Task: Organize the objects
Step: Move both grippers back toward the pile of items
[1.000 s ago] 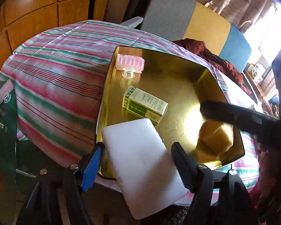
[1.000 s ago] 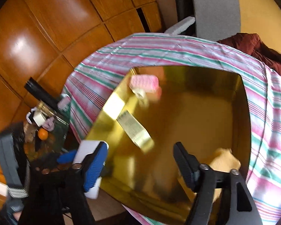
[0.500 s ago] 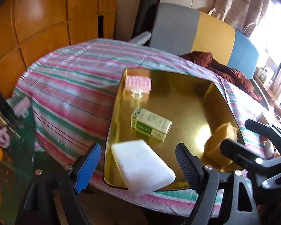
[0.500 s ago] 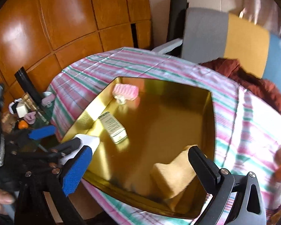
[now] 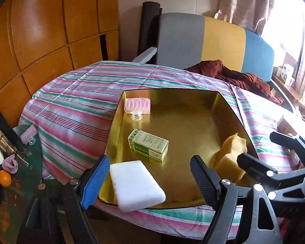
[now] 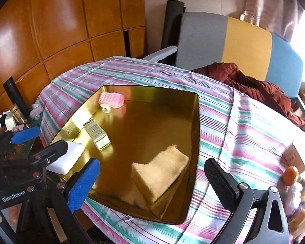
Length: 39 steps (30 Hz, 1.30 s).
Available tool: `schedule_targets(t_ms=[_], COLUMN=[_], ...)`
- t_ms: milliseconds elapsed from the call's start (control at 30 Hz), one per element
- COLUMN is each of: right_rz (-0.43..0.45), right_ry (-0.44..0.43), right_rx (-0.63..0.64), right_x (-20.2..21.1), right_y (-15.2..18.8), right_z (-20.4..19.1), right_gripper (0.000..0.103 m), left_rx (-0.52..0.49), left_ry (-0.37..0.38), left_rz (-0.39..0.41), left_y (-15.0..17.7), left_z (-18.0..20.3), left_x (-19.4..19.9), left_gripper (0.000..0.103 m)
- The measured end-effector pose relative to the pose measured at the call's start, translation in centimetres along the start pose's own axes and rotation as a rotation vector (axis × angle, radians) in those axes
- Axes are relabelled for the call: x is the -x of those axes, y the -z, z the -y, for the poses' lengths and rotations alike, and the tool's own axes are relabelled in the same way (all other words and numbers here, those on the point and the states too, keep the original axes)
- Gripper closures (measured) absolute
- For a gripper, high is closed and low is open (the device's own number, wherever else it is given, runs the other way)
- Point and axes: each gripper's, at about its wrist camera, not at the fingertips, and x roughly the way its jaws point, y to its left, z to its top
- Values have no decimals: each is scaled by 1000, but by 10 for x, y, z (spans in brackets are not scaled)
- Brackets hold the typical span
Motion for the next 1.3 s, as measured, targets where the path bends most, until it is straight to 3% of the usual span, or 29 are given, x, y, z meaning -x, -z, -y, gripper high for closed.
schedule_targets(t_ms=[433,700,1000,1300], right_rz=[10,-30,-40,-27], right_ry=[81,165,338,573], right_rx=[-90,-196,-341,-621], right_x=[18,27,66,150], right_y=[14,41,72,115], right_z=[47,100,190,310], right_gripper=[0,0,0,0], left_rx=[-60,-117,-138,-309], left_ry=[38,145,247,422], left_rz=[21,15,-21,-86], left_y=[-2,-2,-8,0], left_z=[30,64,103,176], left_x=[10,13,8,5], left_gripper=[20,20,21,21])
